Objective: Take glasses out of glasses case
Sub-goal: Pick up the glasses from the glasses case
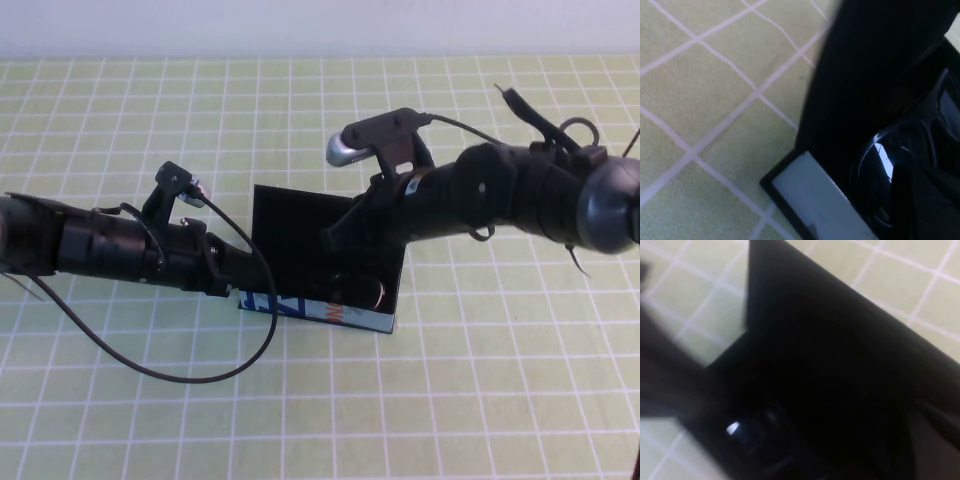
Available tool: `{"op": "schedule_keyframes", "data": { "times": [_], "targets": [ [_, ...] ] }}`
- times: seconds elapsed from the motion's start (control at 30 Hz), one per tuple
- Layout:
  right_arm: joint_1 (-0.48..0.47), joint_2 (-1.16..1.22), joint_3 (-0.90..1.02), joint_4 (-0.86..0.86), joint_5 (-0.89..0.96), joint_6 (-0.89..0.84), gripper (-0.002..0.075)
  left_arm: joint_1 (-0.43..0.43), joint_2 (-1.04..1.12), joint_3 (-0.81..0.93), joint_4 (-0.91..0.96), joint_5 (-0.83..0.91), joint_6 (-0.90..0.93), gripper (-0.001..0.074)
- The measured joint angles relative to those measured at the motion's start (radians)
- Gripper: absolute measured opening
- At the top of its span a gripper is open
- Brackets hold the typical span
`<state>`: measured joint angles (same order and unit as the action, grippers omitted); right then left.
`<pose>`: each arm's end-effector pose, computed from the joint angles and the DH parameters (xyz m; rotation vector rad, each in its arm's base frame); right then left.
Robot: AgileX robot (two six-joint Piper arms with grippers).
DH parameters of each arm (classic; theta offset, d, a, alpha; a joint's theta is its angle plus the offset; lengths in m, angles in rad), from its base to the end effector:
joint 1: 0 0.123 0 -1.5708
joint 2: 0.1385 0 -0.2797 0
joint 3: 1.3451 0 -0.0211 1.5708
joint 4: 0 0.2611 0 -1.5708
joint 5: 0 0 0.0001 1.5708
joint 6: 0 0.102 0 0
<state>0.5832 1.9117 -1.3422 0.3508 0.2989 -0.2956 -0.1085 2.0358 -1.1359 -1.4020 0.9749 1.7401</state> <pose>0.3643 0.2528 0.1985 -0.6841 2.2689 0.4248 0.3713 -0.1242 0.1269 0.9413 2.0983 -1.0533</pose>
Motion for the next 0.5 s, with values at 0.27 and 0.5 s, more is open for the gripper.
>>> {"op": "schedule_keyframes", "data": {
  "times": [0.27,0.5],
  "targets": [
    [-0.055,0.130,-0.181,0.018,0.166,0.000,-0.0016,0.000,0.000,0.000,0.000,0.000,0.002,-0.0004],
    [-0.067,0.187,-0.234,0.032,0.252,0.033,-0.0016,0.000,0.000,0.000,0.002,0.000,0.002,-0.0004]
  ]
}}
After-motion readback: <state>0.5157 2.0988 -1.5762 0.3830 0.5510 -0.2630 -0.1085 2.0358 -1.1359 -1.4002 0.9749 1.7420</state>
